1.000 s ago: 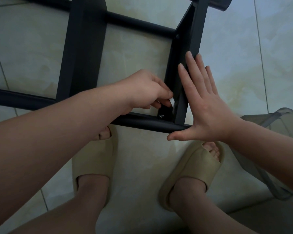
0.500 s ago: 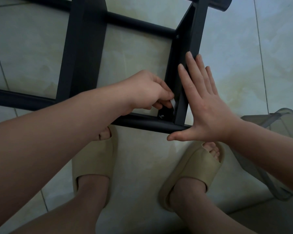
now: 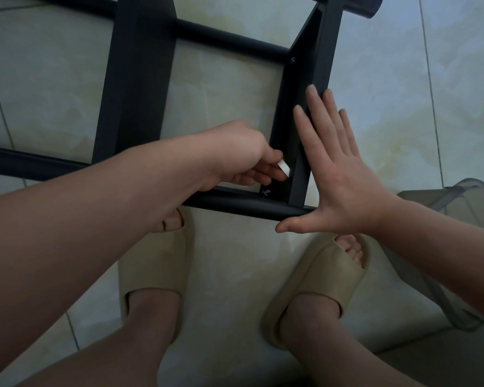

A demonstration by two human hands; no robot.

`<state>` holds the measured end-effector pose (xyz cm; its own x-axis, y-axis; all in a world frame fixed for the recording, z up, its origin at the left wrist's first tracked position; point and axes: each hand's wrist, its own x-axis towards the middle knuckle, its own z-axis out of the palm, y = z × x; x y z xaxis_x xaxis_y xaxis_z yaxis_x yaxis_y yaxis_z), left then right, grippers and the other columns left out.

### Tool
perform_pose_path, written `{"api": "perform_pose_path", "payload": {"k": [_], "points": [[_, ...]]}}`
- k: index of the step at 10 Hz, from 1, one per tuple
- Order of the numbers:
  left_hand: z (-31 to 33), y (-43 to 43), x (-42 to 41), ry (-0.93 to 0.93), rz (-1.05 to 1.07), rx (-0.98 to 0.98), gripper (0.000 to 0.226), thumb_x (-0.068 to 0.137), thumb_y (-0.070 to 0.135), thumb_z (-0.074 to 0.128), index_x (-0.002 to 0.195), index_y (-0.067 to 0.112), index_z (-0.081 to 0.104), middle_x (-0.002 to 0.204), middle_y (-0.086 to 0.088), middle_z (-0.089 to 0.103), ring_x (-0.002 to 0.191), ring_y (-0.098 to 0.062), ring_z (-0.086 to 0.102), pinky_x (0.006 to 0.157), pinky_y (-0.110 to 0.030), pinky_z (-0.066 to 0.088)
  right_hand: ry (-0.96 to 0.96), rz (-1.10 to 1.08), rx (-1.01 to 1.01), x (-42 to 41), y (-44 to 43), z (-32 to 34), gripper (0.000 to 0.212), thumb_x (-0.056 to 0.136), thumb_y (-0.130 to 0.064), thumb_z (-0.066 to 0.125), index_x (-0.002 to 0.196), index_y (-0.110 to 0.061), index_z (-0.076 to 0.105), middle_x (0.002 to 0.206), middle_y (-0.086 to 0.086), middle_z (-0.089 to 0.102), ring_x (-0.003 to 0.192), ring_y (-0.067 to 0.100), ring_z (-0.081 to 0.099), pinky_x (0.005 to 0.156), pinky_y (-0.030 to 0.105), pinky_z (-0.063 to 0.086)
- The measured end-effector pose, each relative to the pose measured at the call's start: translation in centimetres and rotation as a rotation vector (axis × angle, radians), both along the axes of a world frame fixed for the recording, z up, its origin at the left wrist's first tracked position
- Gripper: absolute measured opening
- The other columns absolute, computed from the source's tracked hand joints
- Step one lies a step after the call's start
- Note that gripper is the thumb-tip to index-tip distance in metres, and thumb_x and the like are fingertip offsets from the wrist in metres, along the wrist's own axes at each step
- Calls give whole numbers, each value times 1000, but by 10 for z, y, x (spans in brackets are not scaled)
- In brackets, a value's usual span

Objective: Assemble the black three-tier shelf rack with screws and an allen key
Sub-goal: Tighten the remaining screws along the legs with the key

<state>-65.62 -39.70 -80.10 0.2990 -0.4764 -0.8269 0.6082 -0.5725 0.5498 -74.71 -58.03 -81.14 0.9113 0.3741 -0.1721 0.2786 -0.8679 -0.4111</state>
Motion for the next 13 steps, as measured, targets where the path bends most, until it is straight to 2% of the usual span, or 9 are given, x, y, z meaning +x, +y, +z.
{"api": "perform_pose_path", "payload": {"k": [3,6,9,10,11,13], "points": [[-4,9,4,-46,-113,-51,17,100,14,55,85,16,63,79,2,75,74,-10,66,78,-29,49,-2,0,1,0,0,-1,137,72,-94,50,160,3,7,167,25,-5,155,41,-12,123,65,2],[-3,20,8,-107,-308,-118,17,100,13,55,88,17,67,88,2,76,82,-8,68,86,-33,52,4,0,-2,0,-1,-1,138,71,-92,53,160,2,6,167,25,-6,155,41,-13,123,64,1],[-1,21,6,-154,-405,-127,16,99,14,58,88,18,69,88,5,77,81,-5,68,89,-35,52,6,-3,0,0,-1,0,138,71,-92,53,160,2,6,167,24,-7,155,40,-13,123,64,0],[-1,20,8,-162,-435,-120,15,99,14,58,90,17,69,86,6,77,77,-2,68,83,-30,54,7,-2,-3,0,0,-1,137,72,-93,52,160,1,5,168,23,-7,155,39,-14,124,63,0],[-2,20,7,-173,-464,-100,15,99,16,59,89,18,70,80,8,75,69,-1,65,69,-22,49,5,0,-11,-1,-1,-1,137,72,-93,51,160,1,5,168,23,-7,155,39,-14,124,62,-1],[-4,19,4,-209,-529,-77,12,96,18,63,86,20,70,71,8,66,64,-5,58,70,-28,45,1,5,-18,-1,-1,-2,137,72,-94,50,161,0,5,168,23,-7,155,39,-13,123,63,0]]}}
